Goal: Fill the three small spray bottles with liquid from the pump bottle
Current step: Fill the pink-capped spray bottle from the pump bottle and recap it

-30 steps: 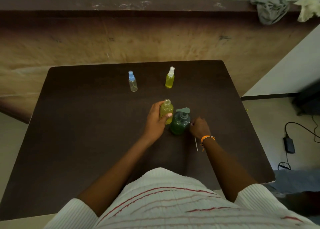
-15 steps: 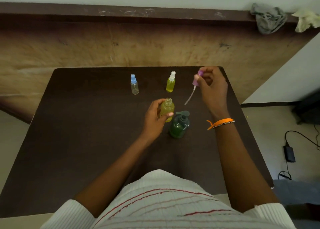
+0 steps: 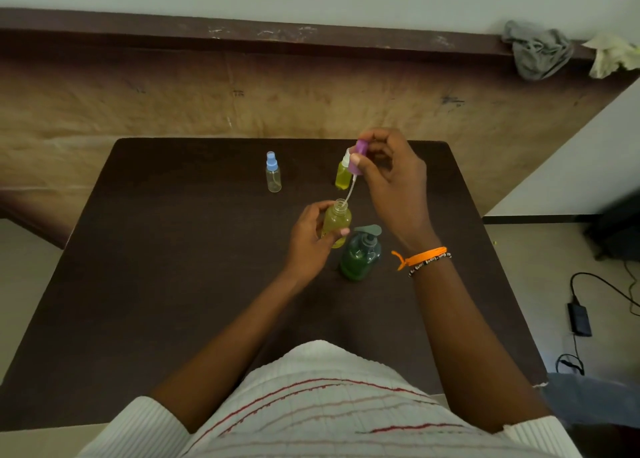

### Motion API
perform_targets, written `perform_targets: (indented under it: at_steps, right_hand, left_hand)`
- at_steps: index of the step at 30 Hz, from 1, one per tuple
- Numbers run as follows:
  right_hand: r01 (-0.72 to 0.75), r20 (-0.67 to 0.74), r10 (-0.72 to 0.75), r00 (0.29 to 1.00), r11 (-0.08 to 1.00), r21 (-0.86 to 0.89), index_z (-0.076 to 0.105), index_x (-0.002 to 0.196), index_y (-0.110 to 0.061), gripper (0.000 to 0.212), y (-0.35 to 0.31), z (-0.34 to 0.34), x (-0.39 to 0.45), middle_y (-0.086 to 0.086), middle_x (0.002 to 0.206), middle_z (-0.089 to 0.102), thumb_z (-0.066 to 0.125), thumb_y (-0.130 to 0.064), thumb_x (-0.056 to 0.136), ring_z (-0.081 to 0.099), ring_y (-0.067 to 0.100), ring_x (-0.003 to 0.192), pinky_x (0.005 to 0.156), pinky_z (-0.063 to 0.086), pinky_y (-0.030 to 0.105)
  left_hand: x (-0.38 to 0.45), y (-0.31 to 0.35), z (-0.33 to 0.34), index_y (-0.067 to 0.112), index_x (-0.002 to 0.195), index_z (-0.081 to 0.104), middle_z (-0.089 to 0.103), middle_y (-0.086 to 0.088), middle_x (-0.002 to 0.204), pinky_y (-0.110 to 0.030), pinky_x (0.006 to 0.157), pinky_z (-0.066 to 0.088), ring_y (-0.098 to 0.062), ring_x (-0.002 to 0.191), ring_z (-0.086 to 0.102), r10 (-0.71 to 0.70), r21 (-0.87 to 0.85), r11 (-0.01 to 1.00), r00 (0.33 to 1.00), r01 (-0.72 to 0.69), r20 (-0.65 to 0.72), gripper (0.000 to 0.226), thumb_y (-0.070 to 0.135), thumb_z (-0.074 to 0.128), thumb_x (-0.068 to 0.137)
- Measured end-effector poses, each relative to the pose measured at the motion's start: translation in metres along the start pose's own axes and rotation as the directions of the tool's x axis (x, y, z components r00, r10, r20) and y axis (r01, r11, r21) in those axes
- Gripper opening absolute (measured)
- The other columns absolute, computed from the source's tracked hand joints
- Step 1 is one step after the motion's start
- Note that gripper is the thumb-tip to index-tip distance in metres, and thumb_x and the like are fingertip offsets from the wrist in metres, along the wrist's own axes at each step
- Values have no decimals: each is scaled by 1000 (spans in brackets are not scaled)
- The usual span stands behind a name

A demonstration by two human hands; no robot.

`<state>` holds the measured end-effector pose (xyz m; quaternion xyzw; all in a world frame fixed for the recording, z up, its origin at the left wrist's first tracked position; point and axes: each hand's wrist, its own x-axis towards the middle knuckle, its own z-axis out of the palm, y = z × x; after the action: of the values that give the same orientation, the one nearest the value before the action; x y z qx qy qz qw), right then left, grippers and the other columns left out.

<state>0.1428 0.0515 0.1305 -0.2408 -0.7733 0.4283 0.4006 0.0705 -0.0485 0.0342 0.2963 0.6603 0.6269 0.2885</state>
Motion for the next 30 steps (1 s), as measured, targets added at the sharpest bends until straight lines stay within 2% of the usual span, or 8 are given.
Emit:
perform_targets:
  at_steps: [6, 10, 15, 19, 22, 26, 28, 30]
  right_hand:
    - [-114, 166, 107, 980, 993, 29, 59, 106, -12, 23, 12, 4, -13, -7, 93, 65, 65, -1, 86, 63, -3, 86, 79, 53, 17]
    - [-172, 202, 142, 969, 975, 141, 60, 111, -10, 26, 12, 3, -14, 5, 102, 70, 64, 0, 87, 68, 9, 97, 84, 53, 20]
    - [-156, 288, 93, 953, 966, 204, 58, 117, -16, 34, 3, -4, -8, 4, 110, 69, 59, 4, 89, 66, 11, 108, 91, 52, 22]
    - [-126, 235, 83, 968, 977, 174, 63, 109, -18, 31, -8, -3, -5, 4, 103, 70, 66, 1, 85, 67, 15, 100, 90, 54, 33]
    - [-46, 138, 35, 990, 996, 79, 64, 99, -18, 24, -14, 2, -4, 4, 100, 66, 74, -9, 79, 65, 18, 91, 82, 56, 38]
    - [-142, 180, 117, 977, 981, 133, 57, 123, -19, 38, -18, -2, -3, -1, 116, 64, 69, -16, 87, 62, 11, 107, 91, 53, 27]
    - [-197, 262, 130, 956, 949, 246, 44, 139, -13, 46, -20, -7, -3, 2, 131, 59, 55, -8, 95, 57, 10, 121, 98, 48, 24]
    - [-210, 302, 123, 945, 939, 274, 35, 144, -9, 51, -20, -12, -3, 6, 131, 60, 48, 2, 96, 57, 11, 123, 97, 48, 23]
  left_hand:
    - [1, 15, -5, 18, 114, 54, 60, -5, 113, -33, 88, 51, -13, 102, 60, 117, 91, 989, 993, -116, -1, 43, 22, 64, 72]
    - [4, 28, -6, 17, 119, 54, 58, 1, 111, -36, 88, 51, -12, 101, 60, 157, 156, 976, 987, -152, -22, 47, 25, 62, 73]
    - [6, 42, -11, 33, 114, 52, 61, -1, 109, -41, 87, 51, -13, 99, 61, 204, 135, 971, 978, -195, -53, 45, 23, 64, 72]
    - [4, 54, -12, 35, 114, 51, 60, 3, 106, -33, 85, 52, -7, 98, 60, 256, 137, 960, 965, -246, -57, 46, 20, 64, 73]
    - [3, 60, -12, 24, 118, 56, 62, 0, 107, -31, 83, 52, -8, 98, 60, 284, 142, 951, 958, -275, -47, 44, 19, 63, 75]
    - [3, 70, -11, 40, 111, 55, 63, -1, 108, -39, 85, 52, -8, 98, 61, 271, 124, 957, 961, -262, -54, 41, 27, 64, 73]
    - [3, 73, -10, 49, 109, 51, 62, 0, 109, -40, 85, 52, -9, 99, 61, 279, 121, 955, 959, -271, -55, 41, 37, 62, 72]
    - [3, 75, -10, 50, 109, 51, 62, 1, 109, -41, 85, 52, -8, 99, 61, 279, 111, 956, 959, -271, -54, 41, 40, 61, 71]
